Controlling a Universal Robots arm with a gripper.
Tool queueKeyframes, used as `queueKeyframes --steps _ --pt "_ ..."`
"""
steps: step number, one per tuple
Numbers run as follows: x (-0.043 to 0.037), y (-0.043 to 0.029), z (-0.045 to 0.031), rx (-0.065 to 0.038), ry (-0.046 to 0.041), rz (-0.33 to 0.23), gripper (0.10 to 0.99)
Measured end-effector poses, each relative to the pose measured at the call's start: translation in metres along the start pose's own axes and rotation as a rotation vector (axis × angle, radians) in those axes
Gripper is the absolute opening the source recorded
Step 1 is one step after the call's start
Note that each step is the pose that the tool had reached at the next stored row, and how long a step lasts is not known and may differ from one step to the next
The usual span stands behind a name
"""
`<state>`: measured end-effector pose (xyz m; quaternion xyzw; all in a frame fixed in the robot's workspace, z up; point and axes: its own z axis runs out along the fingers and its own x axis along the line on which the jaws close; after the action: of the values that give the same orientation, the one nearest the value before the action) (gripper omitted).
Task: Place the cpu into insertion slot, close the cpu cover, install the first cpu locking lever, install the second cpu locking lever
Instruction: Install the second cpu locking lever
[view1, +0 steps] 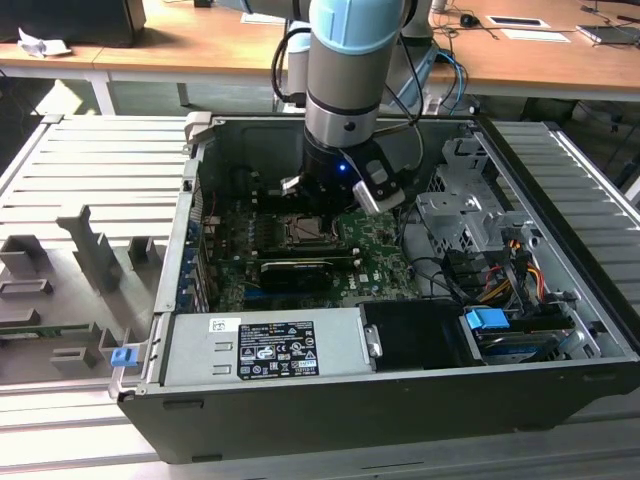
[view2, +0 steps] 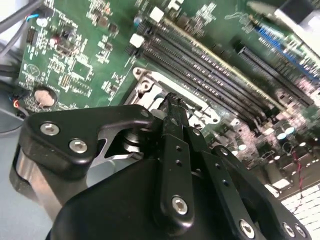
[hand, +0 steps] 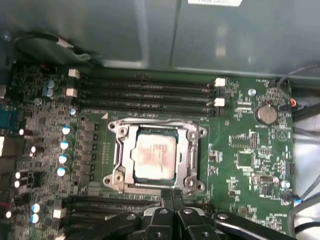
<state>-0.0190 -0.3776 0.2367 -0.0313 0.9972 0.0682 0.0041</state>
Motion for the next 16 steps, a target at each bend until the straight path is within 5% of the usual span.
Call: queueKeyframes --steps 3,9,16 --pt "0.0057 -0.0065 -0.0002 0.000 -0.0002 0.000 0.106" --pt "0.0338 -0.0052 0.0019 -0.004 -0.0004 0.000 0.106" --pt "0.0394 -0.0072 0.0179 -0.008 -0.0003 0.000 0.106"
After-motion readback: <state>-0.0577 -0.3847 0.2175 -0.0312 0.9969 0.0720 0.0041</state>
